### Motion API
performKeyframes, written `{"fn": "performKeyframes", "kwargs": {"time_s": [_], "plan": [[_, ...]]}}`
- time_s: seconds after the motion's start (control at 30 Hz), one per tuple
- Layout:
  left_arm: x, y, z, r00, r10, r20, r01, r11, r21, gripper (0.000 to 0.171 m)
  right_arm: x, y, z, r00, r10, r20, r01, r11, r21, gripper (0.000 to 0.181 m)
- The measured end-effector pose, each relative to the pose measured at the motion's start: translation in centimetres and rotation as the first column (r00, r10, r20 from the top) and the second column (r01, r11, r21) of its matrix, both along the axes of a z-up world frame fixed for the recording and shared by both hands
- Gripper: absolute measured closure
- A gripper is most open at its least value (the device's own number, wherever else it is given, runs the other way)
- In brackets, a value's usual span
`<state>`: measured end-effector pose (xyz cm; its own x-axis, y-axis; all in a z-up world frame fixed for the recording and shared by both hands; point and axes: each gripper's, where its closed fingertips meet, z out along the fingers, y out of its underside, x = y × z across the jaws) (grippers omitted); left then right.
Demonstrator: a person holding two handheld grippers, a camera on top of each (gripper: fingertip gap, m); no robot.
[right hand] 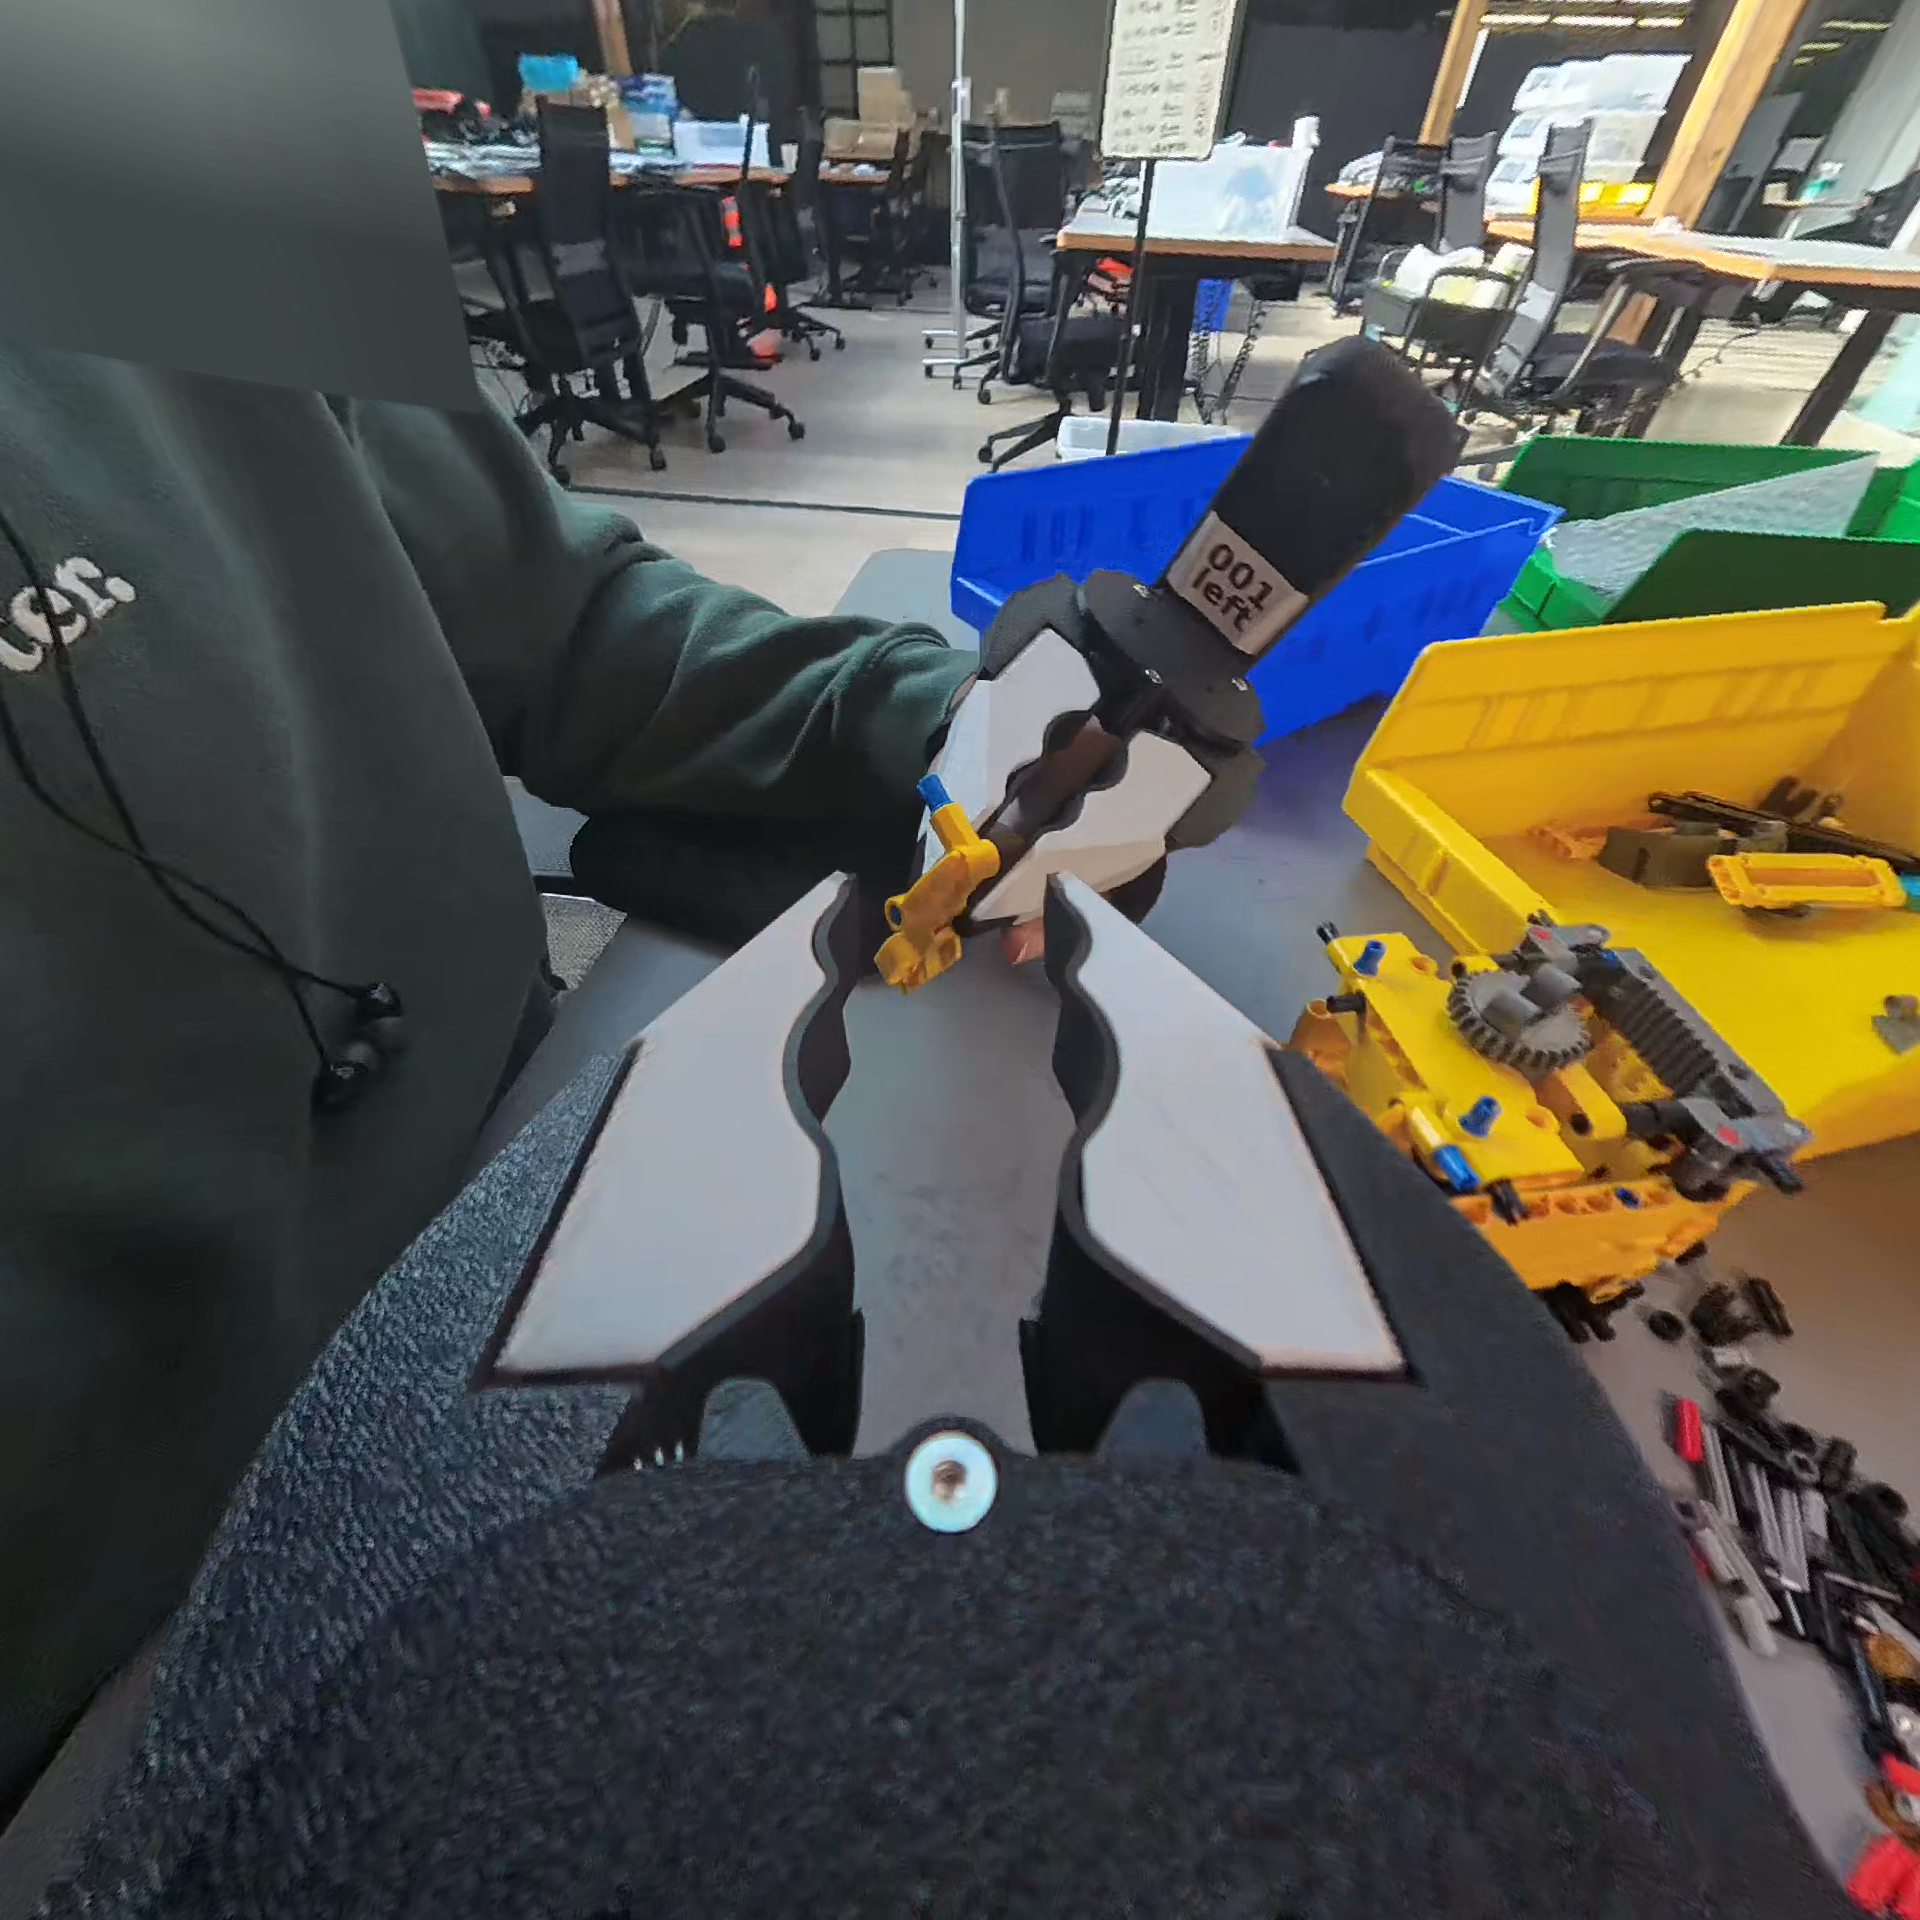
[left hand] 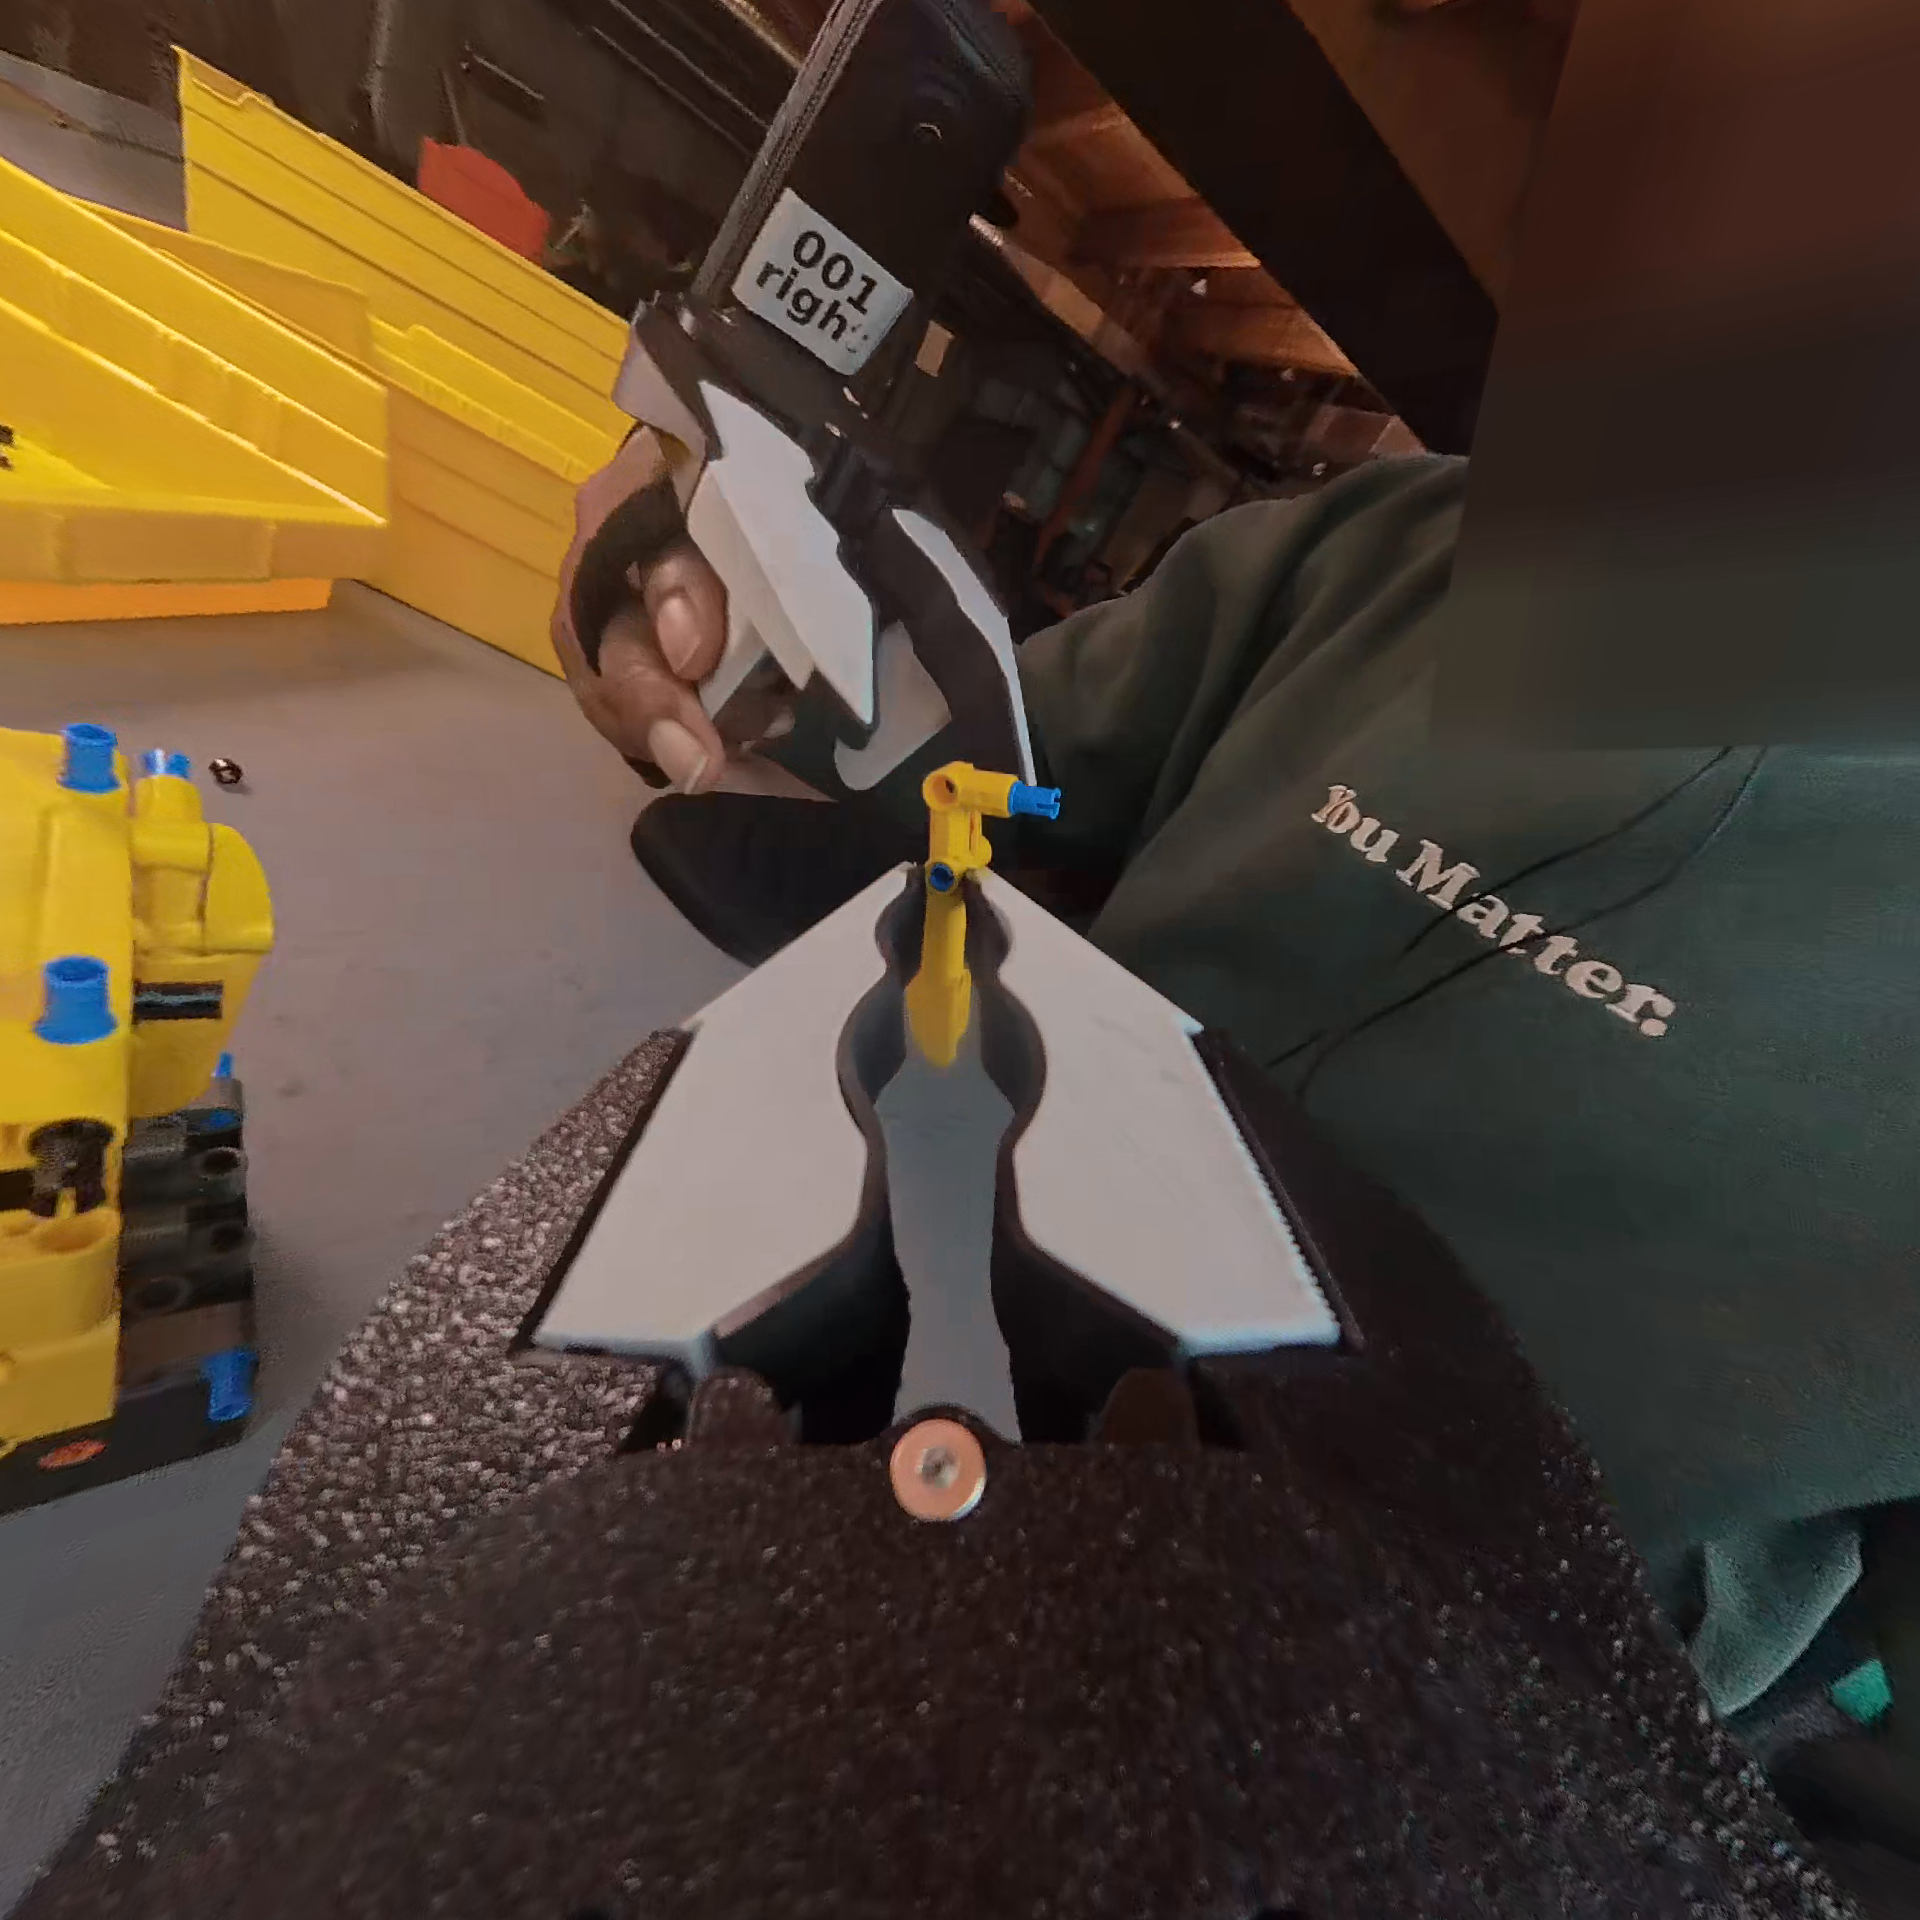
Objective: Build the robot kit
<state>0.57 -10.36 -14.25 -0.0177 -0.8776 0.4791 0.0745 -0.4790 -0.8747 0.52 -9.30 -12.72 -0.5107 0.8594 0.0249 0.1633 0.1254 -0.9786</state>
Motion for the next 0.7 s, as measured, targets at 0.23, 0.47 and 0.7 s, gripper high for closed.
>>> {"fn": "performKeyframes", "kwargs": {"time_s": [0.23,0.47,0.7], "plan": [[-0.9,-0.6,1.5,0.994,-0.039,0.102,0.037,0.999,0.02,0.165,-1.5,-1.4,0.6,0.993,0.117,0.006,-0.117,0.993,-0.027,0.166],[-0.9,-0.8,1.7,0.988,-0.073,0.133,0.072,0.997,0.014,0.165,-2.0,-2.1,0.6,0.99,0.14,0.001,-0.139,0.984,-0.113,0.163],[-2.1,1.2,1.2,0.993,0.076,0.089,-0.077,0.997,0.002,0.159,-3.0,-0.1,0.4,0.998,0.016,0.054,-0.01,0.993,-0.12,0.165]]}}
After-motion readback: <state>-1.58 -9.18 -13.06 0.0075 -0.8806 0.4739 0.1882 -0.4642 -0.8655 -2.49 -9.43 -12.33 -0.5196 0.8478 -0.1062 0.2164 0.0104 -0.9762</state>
